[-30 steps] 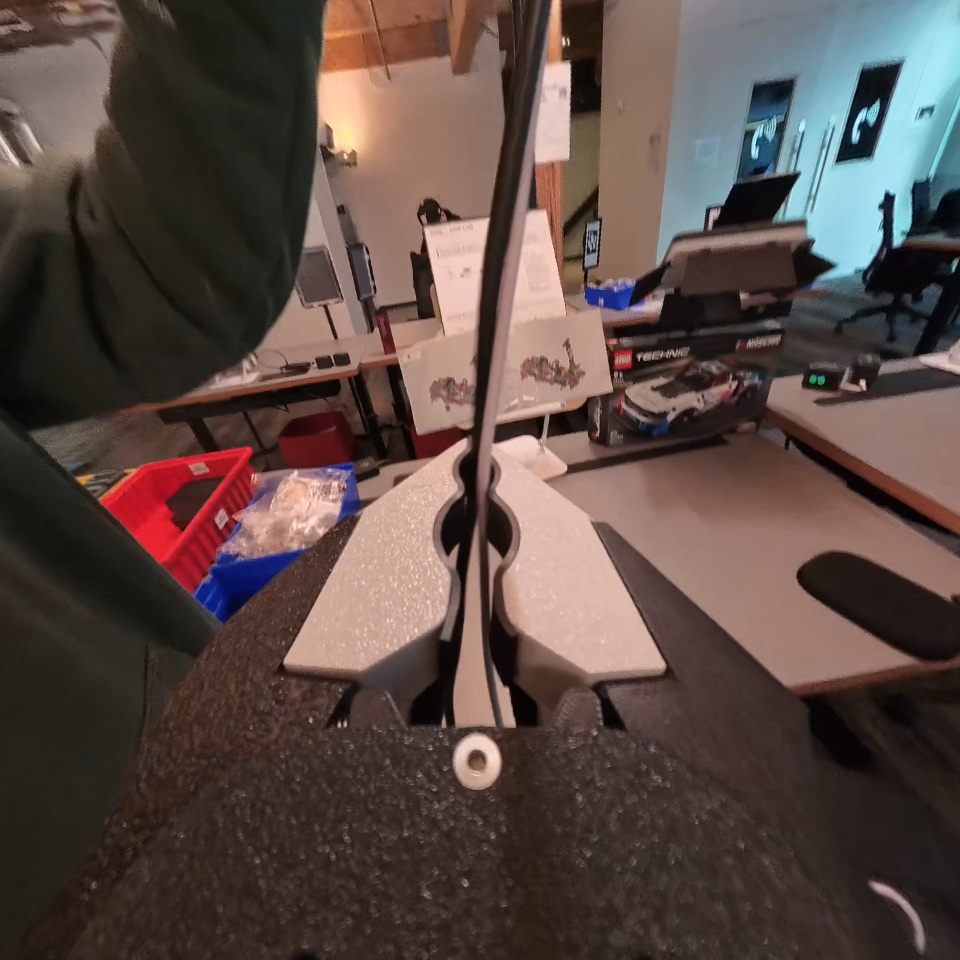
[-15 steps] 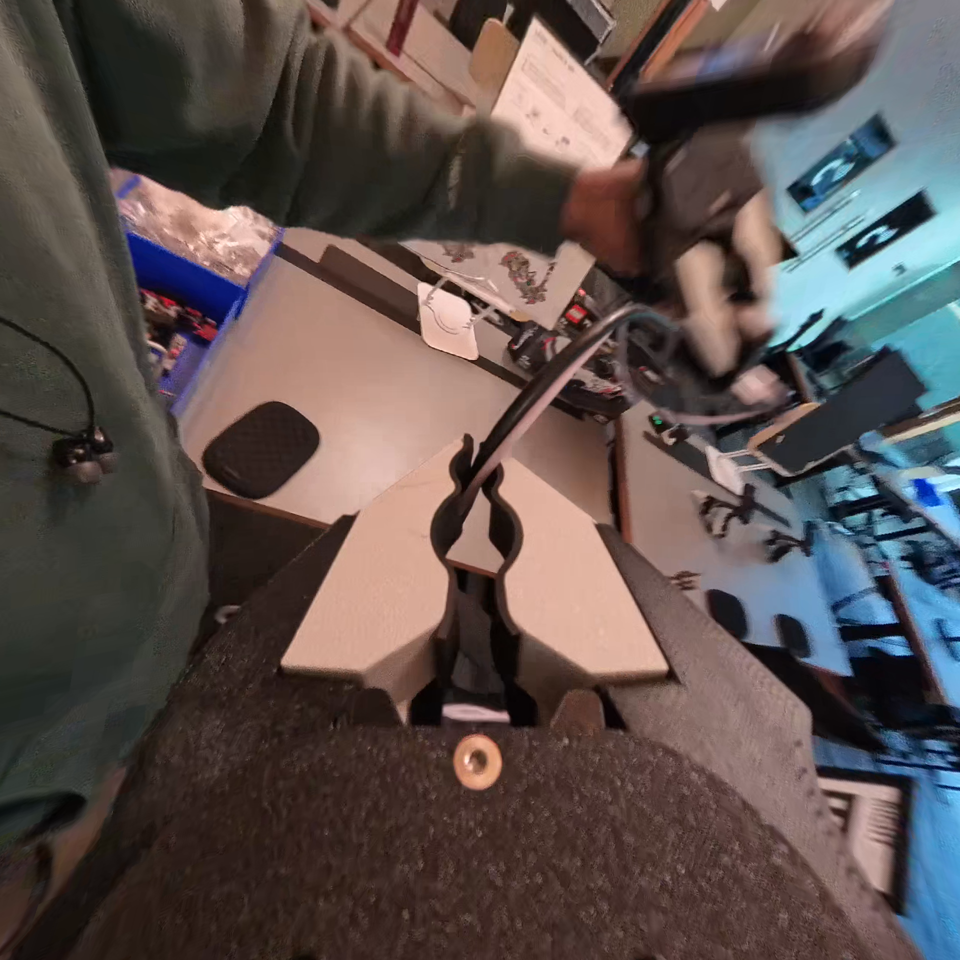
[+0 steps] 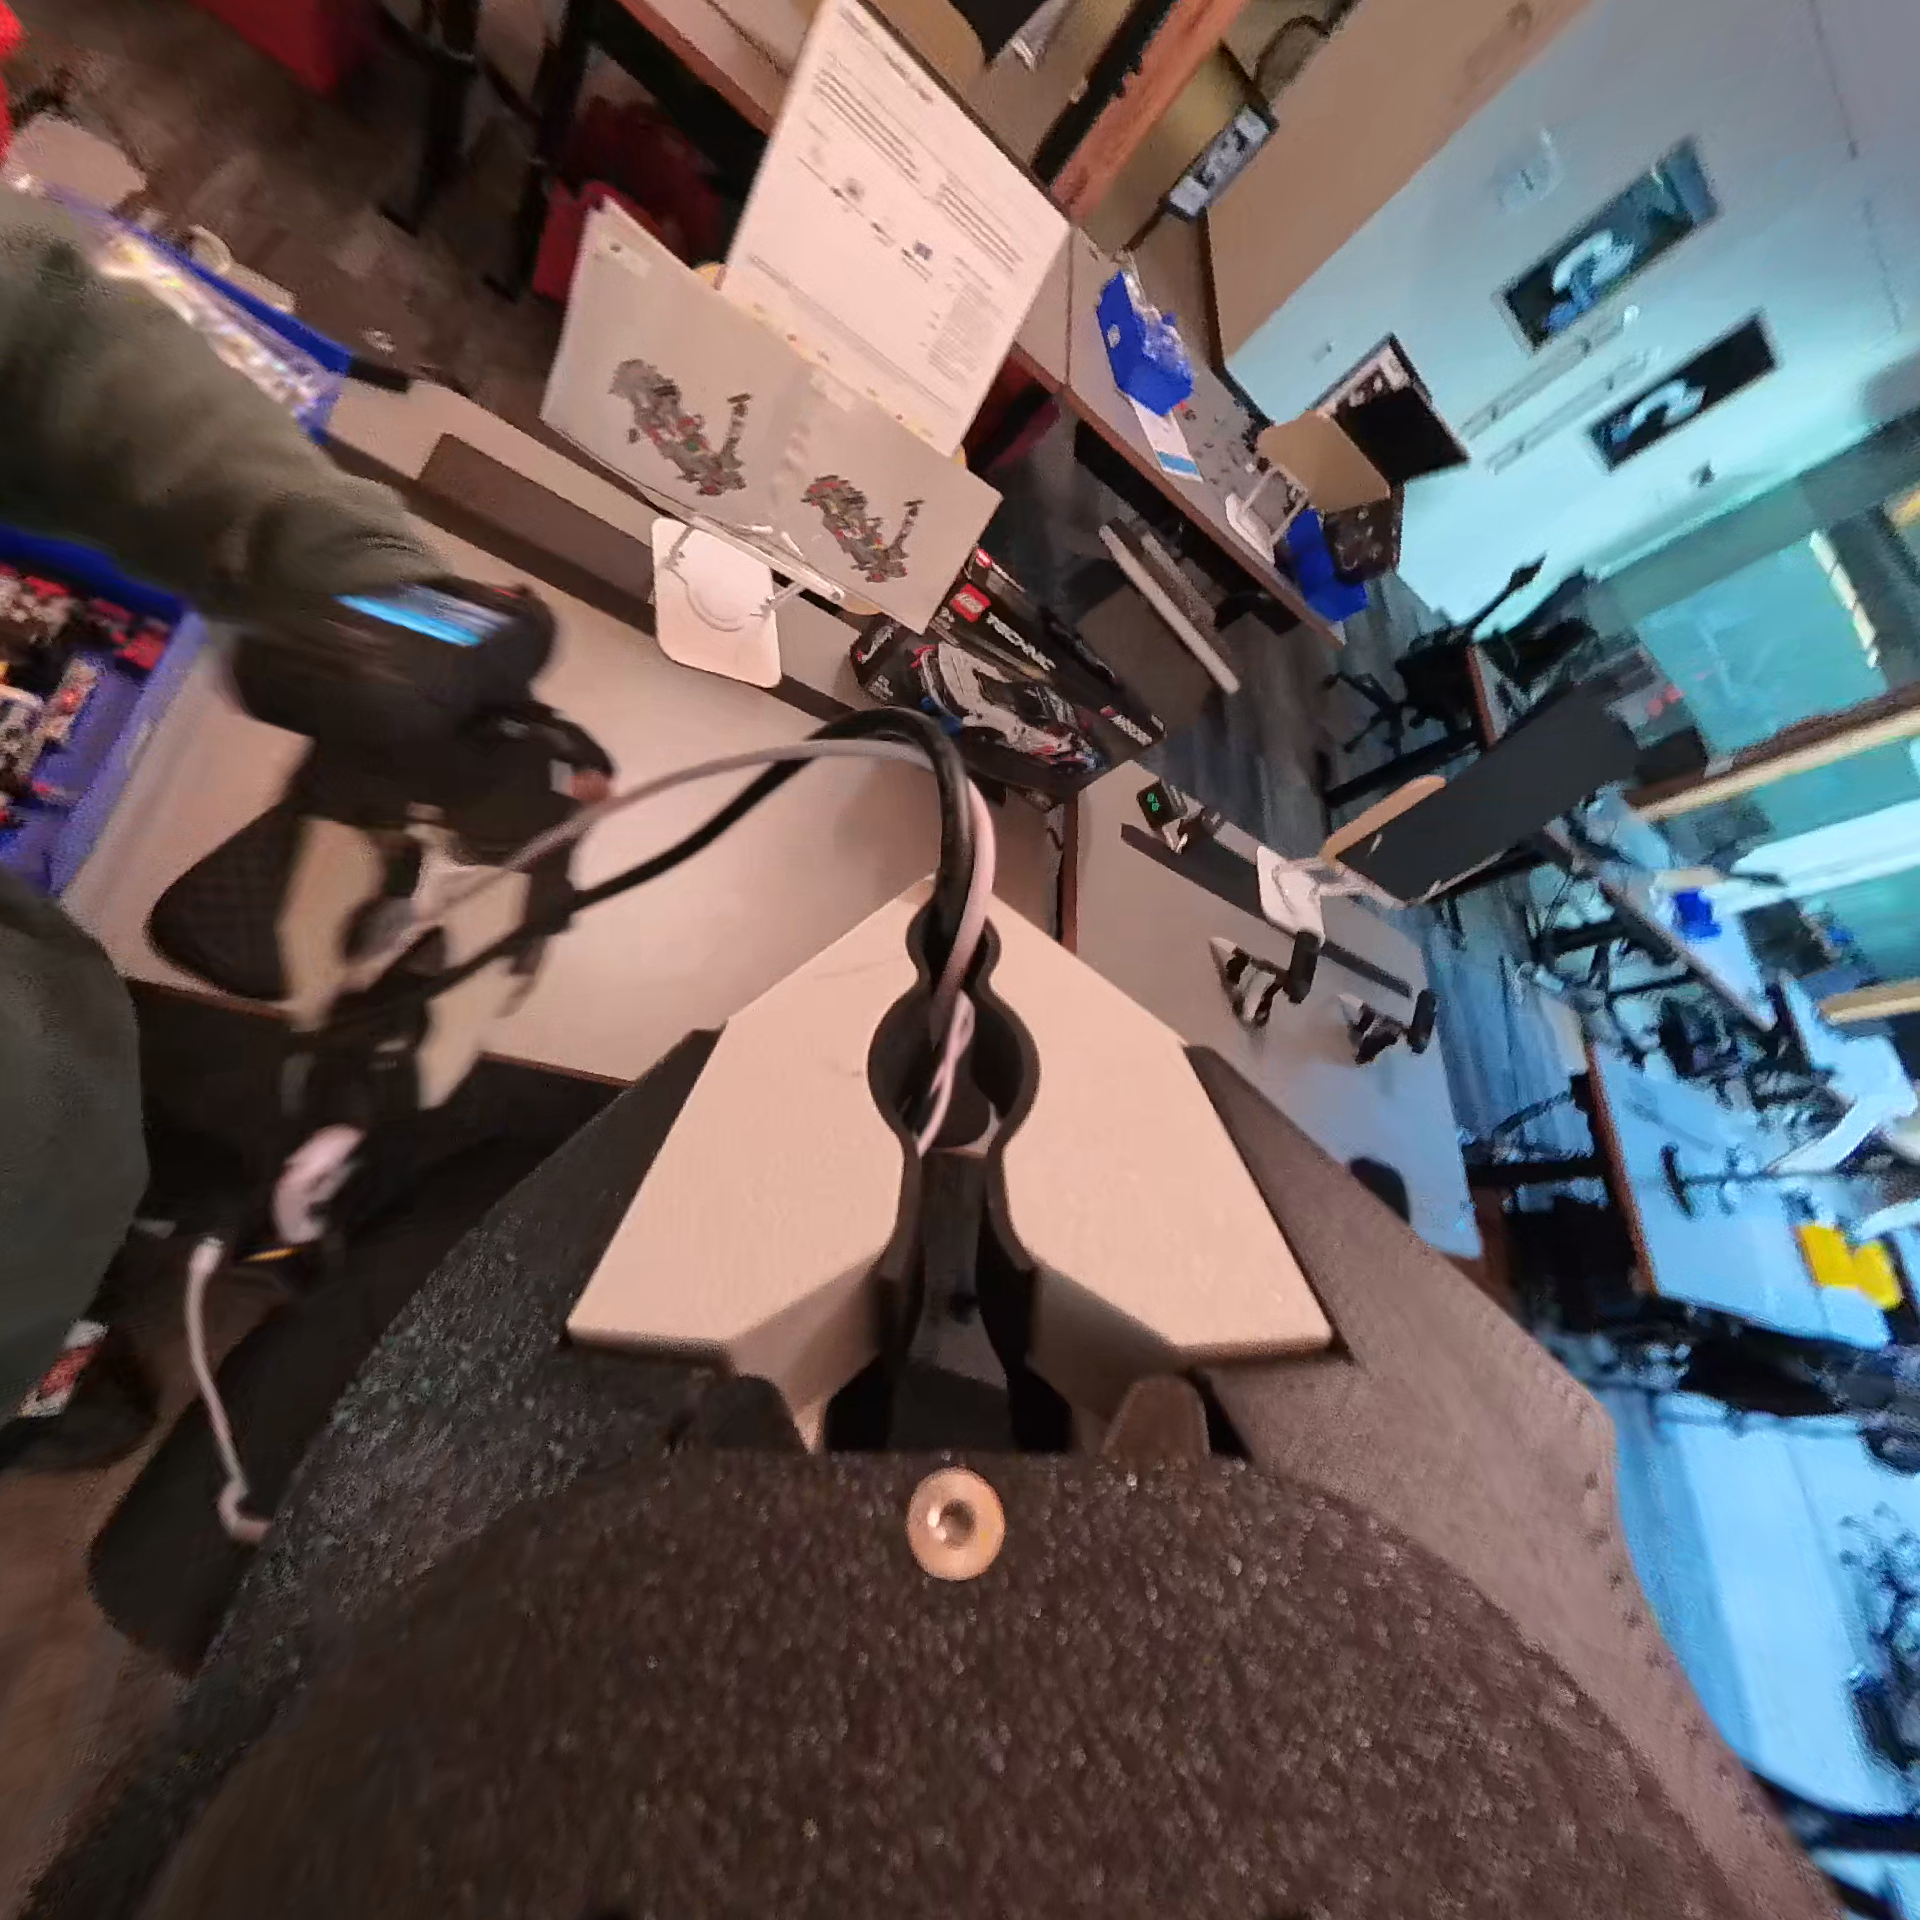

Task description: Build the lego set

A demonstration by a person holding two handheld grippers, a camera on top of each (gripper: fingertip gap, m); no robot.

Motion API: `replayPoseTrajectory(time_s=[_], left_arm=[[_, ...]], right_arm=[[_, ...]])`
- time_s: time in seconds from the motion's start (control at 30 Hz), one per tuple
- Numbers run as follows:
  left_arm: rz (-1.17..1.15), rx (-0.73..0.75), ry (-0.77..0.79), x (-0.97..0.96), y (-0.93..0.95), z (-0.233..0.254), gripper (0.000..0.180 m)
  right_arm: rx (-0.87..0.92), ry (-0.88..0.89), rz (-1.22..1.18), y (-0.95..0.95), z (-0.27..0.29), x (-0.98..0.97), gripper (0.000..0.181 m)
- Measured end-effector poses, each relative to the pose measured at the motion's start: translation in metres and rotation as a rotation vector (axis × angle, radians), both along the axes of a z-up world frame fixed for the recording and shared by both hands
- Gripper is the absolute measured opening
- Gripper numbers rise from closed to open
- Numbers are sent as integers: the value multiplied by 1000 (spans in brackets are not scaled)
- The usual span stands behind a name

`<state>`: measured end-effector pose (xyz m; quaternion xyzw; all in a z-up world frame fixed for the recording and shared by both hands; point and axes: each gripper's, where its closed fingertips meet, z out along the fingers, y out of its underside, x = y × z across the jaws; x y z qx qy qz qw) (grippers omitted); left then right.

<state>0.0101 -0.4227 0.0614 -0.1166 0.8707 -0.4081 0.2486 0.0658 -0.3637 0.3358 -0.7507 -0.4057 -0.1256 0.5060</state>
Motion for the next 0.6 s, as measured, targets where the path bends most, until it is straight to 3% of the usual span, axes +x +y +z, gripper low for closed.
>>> replayPoseTrajectory(time_s=[0.13, 0.27, 0.43, 0.6], left_arm=[[-135, -128, -146, -38, -31, 55, 34], [-101, -262, -319, -57, -14, 120, 34], [142, -297, -488, -54, 55, 191, 31], [338, -391, -470, -25, 113, 222, 32]], right_arm=[[-71, 62, -210, 34, -52, 64, 0], [-255, 145, -338, 30, -168, 101, 0], [-398, 340, -293, 4, -289, 59, 0], [-382, 447, -143, -7, -327, -36, 0]])
